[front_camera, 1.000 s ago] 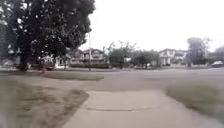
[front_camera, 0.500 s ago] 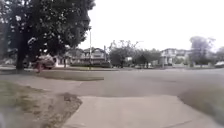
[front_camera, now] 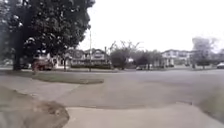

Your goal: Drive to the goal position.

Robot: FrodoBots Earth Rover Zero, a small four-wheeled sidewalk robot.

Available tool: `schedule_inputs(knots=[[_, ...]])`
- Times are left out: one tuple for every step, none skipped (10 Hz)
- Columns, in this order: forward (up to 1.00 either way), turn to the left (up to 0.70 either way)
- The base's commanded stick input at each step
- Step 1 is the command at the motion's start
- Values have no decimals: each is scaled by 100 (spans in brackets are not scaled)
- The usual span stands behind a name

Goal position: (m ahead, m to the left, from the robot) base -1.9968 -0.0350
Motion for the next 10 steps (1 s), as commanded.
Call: schedule_inputs(knots=[[100, 0], [100, 0], [100, 40], [100, 40], [100, 40], [100, 40], [100, 40], [100, 40], [100, 40], [100, 40]])
